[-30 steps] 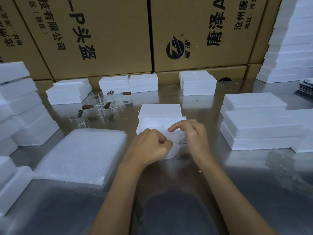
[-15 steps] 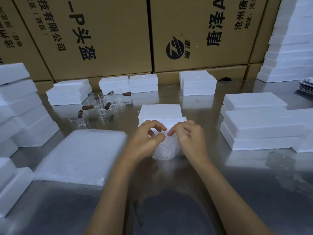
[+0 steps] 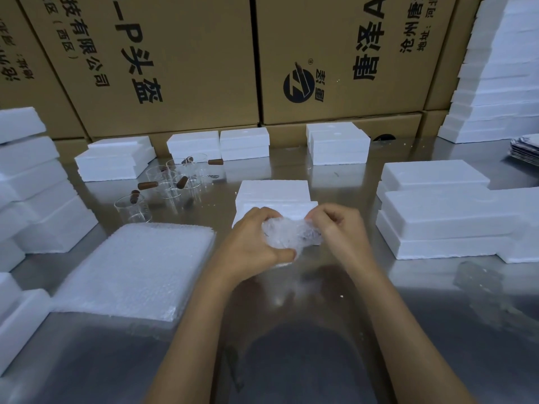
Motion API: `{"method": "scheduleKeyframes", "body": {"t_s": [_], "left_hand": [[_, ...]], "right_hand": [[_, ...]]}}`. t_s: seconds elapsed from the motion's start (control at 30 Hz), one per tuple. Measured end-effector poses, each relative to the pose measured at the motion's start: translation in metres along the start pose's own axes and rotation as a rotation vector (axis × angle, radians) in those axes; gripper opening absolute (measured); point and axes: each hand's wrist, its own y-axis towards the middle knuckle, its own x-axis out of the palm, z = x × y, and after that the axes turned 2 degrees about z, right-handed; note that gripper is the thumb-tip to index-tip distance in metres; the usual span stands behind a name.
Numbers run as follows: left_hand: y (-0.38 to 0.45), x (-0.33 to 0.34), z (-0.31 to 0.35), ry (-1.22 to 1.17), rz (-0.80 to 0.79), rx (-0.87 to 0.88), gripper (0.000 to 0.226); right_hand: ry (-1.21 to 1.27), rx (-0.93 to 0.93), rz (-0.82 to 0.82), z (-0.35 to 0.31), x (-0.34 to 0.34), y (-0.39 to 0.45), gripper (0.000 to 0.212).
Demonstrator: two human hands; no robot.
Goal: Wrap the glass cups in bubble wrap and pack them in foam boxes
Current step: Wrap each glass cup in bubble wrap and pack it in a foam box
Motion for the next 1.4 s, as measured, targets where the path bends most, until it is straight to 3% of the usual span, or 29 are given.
{"method": "scheduleKeyframes", "body": {"t_s": [0.17,0.3,0.67,0.83,1.4], "left_hand": [[0.006,-0.002,-0.004,0.066,0.357,0.208,0.072],[0.016,0.008,-0.024,0.053,0.461,0.172,0.075],[0.027,0.025,-0.056,-0.132,0.356,-0.068,0.068],[0.029,0.022,-0.058,-0.243,0.302,-0.171,0.063],[0.016,0.021,-0.045,-0.224,0.322,-0.203,0.057]], "right_hand": [[-0.11,-0.289,0.117,-0.001,0.019,-0.007,0.027],[-0.268,-0.309,0.126,0.013,0.034,-0.004,0.033],[-0.466,-0.195,-0.046,0.036,0.044,0.002,0.047],[-0.464,-0.176,-0.053,0.036,0.043,0.001,0.048],[-0.307,-0.033,0.07,0.031,0.036,0.0,0.039]]}}
